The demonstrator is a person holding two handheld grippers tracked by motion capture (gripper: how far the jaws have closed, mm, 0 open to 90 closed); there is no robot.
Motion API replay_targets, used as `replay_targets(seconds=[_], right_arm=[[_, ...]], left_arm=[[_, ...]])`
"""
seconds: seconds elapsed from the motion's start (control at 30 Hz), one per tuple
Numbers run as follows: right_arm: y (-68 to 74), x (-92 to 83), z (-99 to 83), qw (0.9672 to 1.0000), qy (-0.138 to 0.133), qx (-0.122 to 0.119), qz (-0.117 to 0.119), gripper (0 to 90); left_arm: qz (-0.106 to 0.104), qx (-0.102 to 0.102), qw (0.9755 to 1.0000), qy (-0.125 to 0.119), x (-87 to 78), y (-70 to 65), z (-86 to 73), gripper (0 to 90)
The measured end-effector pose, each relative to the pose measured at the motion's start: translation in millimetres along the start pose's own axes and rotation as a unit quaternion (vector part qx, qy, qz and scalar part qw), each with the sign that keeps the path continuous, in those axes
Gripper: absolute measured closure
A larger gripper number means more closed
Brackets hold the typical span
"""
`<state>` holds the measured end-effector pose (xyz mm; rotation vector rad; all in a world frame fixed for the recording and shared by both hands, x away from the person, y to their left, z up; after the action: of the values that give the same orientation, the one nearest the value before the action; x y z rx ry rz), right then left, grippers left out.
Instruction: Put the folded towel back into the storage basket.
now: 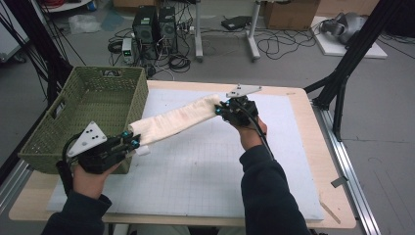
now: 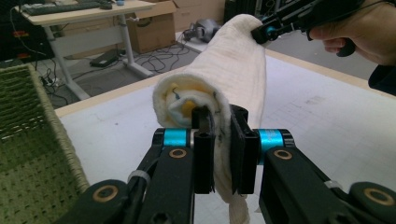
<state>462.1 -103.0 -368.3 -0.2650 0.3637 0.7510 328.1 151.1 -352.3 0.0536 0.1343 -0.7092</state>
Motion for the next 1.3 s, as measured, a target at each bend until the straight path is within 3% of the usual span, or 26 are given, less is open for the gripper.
replay_targets(seconds=[0.47,1.3], right_arm=[[17.9,35.4,39.4,0.9996,-0.011,-0.022,0.014,78.5],[77.0,115.2,114.1,0.9961,-0.018,-0.069,0.052,78.6]], left_arm=[[0.027,0.002,0.9996,-0.011,-26.5,21.1,6.5,81.4],[0.097,-0.006,0.9946,-0.038,-86.2,73.5,14.3,81.5]])
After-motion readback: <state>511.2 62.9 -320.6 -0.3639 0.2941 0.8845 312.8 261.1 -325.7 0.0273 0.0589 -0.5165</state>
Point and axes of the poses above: each handheld gripper's, and its own axes: x roughly forward along the jaws, z roughly out of its top, y roughly to its left, the point moved 10 cm from there along x, roughly forward along the jaws, and after that the axes turned 7 degrees about -y, right-handed, at the moved point
